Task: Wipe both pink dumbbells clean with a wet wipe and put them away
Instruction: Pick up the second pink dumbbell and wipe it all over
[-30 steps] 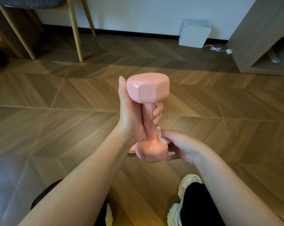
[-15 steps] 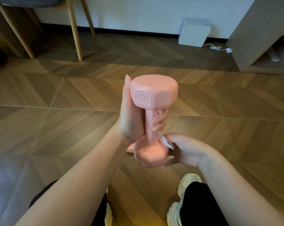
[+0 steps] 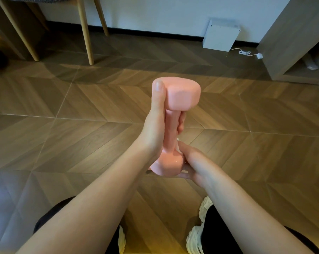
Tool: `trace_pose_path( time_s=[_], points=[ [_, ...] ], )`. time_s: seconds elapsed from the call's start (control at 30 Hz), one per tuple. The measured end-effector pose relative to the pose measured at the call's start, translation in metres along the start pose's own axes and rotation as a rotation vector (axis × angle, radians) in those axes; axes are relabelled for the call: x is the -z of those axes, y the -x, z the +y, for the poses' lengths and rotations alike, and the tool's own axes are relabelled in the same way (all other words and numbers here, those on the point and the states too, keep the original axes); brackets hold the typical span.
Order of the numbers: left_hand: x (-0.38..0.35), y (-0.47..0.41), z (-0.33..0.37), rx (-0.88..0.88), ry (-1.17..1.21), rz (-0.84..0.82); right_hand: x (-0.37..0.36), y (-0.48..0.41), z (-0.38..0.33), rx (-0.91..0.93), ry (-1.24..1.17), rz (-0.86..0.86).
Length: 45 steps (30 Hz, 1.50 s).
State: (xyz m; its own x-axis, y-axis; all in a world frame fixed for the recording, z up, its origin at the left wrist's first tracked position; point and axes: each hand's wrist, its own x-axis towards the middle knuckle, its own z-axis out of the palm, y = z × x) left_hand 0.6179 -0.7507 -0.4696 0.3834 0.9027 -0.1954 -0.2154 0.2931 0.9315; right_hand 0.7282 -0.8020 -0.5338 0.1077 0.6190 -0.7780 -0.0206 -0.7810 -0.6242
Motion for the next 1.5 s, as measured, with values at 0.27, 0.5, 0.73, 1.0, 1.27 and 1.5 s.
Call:
trace_pose_path(
  time_s=[0.27,0.5,0.73,1.0,1.27,1.5],
  points=[
    [-0.003,0.006,0.002,0.103,0.199,-0.054,0.010,0.018,-0.006,0.174,0.091,0.068],
    [0.013,0.000,0.004,0.111,0.178,0.058,0.018,0.032,0.001,0.534,0.283,0.040],
    [0.016,-0.002,0.002,0.133,0.177,0.111,0.009,0.030,0.004,0.639,0.364,0.047],
    [0.012,-0.006,-0.006,0.206,0.195,0.094,0.018,0.040,-0.007,0.510,-0.139,0.169],
    [0.015,-0.008,-0.005,0.217,0.185,0.116,0.017,0.042,-0.006,0.443,0.037,0.001],
    [0.011,-0.011,-0.010,0.198,0.240,0.077,0.005,0.035,-0.006,0.387,0.071,0.027]
  ],
)
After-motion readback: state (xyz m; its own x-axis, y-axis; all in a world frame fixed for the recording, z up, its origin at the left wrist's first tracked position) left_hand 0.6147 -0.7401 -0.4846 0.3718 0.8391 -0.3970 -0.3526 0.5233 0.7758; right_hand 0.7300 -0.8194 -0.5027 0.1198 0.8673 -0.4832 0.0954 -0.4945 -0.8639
